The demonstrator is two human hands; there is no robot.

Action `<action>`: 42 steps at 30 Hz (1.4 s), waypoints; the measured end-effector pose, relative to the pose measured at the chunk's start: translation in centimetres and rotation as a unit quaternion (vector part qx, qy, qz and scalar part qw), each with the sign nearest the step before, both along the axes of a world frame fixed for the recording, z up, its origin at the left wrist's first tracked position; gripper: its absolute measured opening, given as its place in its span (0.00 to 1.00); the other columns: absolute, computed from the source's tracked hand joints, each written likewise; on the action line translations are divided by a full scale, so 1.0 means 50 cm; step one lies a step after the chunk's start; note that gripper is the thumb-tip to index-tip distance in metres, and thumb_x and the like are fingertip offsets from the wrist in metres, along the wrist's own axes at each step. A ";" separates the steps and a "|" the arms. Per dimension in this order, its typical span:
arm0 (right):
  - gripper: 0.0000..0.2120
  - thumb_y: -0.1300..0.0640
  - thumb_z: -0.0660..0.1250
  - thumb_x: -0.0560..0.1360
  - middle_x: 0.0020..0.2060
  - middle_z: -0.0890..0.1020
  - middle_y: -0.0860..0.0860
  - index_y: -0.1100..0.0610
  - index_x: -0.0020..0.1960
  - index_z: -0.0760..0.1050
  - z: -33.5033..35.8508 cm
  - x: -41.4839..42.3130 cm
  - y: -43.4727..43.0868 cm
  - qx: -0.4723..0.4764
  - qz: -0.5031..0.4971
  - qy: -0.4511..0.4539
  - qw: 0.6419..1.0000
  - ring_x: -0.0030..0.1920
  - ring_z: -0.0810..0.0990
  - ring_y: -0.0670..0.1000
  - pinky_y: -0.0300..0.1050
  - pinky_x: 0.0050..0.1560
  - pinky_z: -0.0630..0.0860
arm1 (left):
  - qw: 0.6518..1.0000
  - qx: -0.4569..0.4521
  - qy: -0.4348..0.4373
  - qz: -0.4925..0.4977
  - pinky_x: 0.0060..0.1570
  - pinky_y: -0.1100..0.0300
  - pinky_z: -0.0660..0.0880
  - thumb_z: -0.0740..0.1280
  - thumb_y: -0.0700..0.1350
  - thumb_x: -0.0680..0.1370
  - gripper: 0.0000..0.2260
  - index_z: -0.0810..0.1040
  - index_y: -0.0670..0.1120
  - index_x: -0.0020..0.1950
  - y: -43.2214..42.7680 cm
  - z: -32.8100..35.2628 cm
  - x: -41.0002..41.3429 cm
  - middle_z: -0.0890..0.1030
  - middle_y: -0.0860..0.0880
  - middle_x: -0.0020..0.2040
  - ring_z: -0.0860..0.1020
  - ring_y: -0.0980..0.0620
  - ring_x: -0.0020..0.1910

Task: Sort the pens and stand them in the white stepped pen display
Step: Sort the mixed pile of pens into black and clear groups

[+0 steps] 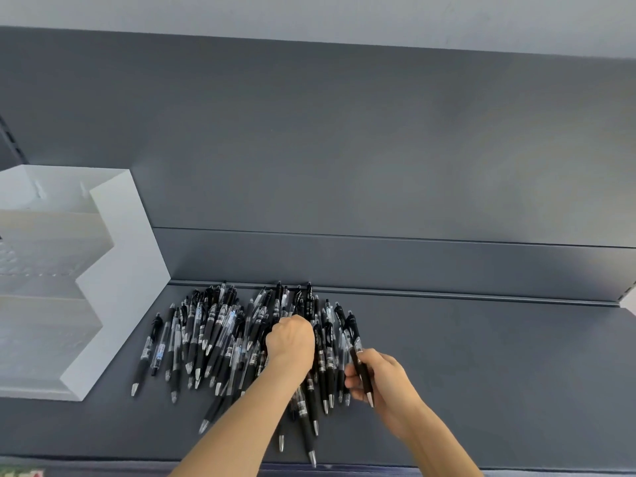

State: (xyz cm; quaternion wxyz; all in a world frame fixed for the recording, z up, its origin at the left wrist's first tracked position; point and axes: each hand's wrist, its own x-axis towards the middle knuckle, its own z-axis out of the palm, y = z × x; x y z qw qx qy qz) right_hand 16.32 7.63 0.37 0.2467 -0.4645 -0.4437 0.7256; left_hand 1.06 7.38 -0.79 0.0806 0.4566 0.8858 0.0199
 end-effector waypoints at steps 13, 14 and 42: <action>0.08 0.60 0.57 0.79 0.34 0.81 0.52 0.60 0.46 0.74 -0.009 0.008 0.005 0.029 0.004 -0.020 0.999 0.37 0.75 0.51 0.44 0.39 0.68 | 0.966 0.168 -0.195 0.031 0.26 0.64 0.59 0.56 0.39 0.81 0.15 0.62 0.44 0.34 -0.010 0.041 -0.056 0.65 0.50 0.32 0.64 0.55 0.28; 0.08 0.60 0.57 0.79 0.33 0.81 0.51 0.59 0.46 0.75 -0.009 0.009 0.003 0.040 0.002 -0.035 0.999 0.37 0.74 0.50 0.43 0.36 0.66 | 0.953 0.200 -0.226 0.030 0.27 0.64 0.59 0.56 0.40 0.81 0.16 0.61 0.45 0.33 -0.010 0.044 -0.060 0.64 0.50 0.31 0.63 0.54 0.27; 0.03 0.63 0.66 0.75 0.34 0.82 0.54 0.58 0.49 0.74 0.006 0.472 0.183 0.050 -0.020 -0.022 0.998 0.26 0.70 0.45 0.38 0.29 0.61 | 0.629 0.231 -0.741 0.039 0.49 0.52 0.78 0.59 0.32 0.79 0.09 0.76 0.41 0.54 0.121 0.077 0.421 0.81 0.41 0.44 0.80 0.46 0.42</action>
